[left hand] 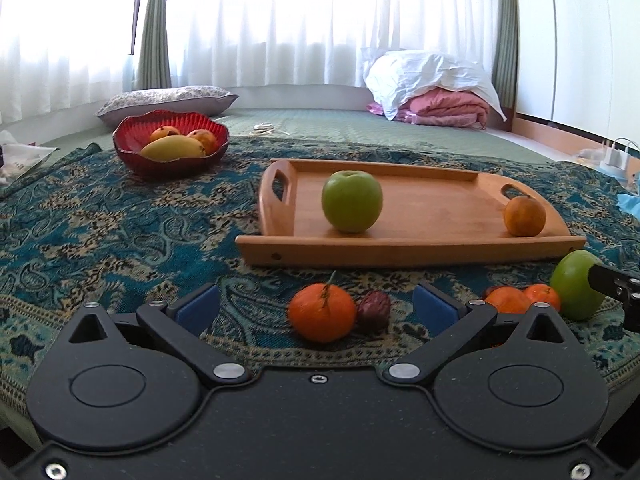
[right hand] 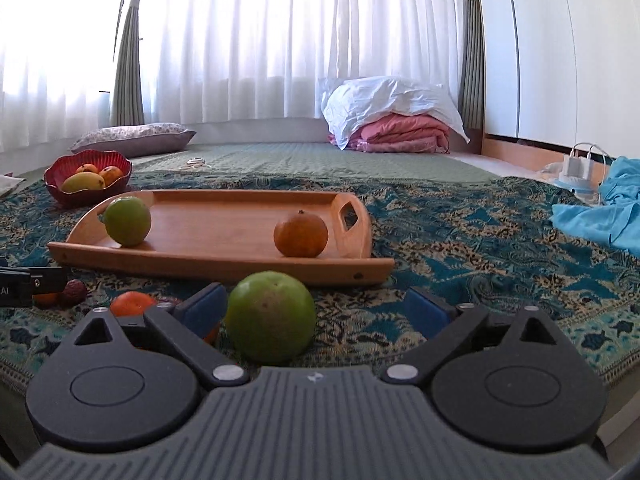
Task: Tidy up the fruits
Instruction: 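Withdraw both open tools from the tray toward the remaining fruit, then grasp the green pomelo with the right tool while the left tool grasps the stemmed tangerine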
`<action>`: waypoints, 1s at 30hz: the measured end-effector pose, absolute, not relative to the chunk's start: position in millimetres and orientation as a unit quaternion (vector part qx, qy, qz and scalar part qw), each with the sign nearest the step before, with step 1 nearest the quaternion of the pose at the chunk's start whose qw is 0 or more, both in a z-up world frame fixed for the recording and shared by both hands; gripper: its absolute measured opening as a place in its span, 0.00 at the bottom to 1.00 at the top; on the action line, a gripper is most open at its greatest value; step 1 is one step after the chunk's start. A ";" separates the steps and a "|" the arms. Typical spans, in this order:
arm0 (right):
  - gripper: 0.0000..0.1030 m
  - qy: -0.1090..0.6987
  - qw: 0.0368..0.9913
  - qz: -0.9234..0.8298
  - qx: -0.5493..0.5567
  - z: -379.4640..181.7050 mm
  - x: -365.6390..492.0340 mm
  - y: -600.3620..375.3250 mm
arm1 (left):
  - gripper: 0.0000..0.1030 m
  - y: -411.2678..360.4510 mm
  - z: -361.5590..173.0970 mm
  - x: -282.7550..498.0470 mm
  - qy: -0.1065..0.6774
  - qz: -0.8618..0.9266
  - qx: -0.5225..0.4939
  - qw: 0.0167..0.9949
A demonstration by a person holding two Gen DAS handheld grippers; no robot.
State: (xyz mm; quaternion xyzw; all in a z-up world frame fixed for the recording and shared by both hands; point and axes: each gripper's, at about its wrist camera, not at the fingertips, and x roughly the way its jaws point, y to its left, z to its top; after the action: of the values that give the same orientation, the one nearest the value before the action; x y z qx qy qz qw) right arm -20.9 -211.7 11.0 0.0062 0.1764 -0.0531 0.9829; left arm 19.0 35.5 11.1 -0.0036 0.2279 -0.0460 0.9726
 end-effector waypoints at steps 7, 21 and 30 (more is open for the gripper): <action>0.89 0.190 0.981 -0.039 0.019 7.5 -21.7 -211.7 | 0.96 42.9 9.5 17.6 0.228 -0.037 -0.005 0.973; 0.72 0.208 0.978 -0.013 0.012 2.6 -16.9 -200.2 | 0.52 50.8 5.5 18.5 0.251 -0.048 -0.028 0.966; 0.64 0.216 0.976 -0.008 0.030 1.9 -9.8 -201.5 | 0.44 45.1 2.2 28.9 0.265 -0.062 -0.044 0.961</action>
State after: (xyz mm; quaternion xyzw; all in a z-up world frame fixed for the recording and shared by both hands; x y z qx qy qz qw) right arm -9.8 -201.5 1.9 0.0298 0.2157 -0.0082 0.9760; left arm 28.9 45.1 2.2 -0.0439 0.2647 -0.0616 0.9614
